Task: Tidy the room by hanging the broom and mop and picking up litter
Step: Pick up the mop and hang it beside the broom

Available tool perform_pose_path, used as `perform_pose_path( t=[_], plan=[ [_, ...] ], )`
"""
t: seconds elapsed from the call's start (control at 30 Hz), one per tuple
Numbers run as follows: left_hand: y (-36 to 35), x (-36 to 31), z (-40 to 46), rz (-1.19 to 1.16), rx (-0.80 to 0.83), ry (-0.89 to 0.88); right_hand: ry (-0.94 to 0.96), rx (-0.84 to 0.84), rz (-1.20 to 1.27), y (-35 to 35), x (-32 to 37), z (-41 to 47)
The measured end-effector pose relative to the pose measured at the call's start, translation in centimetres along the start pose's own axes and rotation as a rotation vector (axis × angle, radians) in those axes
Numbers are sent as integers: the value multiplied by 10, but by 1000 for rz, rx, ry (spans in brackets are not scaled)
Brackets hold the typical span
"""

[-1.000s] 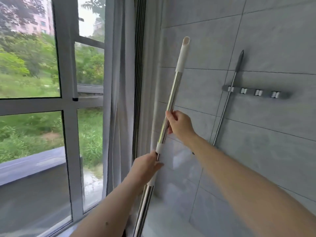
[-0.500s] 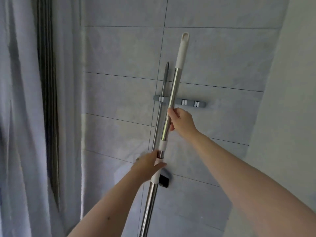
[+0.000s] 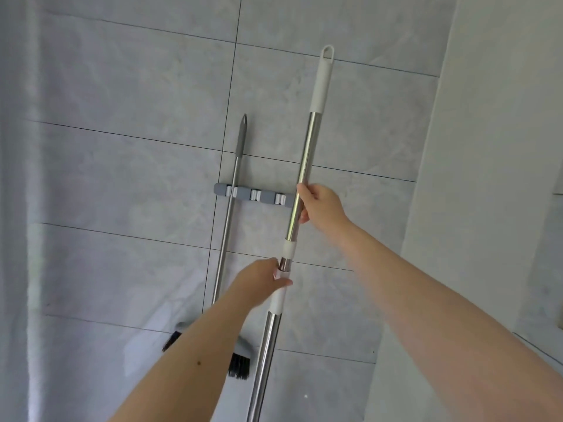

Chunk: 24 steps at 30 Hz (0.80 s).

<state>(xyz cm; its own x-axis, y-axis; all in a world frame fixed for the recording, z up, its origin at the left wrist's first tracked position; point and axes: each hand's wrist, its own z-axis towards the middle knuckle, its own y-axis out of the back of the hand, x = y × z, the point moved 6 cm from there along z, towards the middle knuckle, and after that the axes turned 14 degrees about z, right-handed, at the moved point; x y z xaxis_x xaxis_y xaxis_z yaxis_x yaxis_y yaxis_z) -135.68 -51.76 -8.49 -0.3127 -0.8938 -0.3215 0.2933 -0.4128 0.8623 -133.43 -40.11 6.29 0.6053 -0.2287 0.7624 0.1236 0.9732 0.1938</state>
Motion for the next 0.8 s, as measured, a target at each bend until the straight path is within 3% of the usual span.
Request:
perform_pose_path(
  t=[0.27, 0.8],
  plan=[
    [-6, -17, 77, 29, -101, -51, 22, -81, -85, 31, -26, 86],
    [-48, -3, 196, 102, -150, 75, 42, -56, -214, 37, -109, 216]
  ],
)
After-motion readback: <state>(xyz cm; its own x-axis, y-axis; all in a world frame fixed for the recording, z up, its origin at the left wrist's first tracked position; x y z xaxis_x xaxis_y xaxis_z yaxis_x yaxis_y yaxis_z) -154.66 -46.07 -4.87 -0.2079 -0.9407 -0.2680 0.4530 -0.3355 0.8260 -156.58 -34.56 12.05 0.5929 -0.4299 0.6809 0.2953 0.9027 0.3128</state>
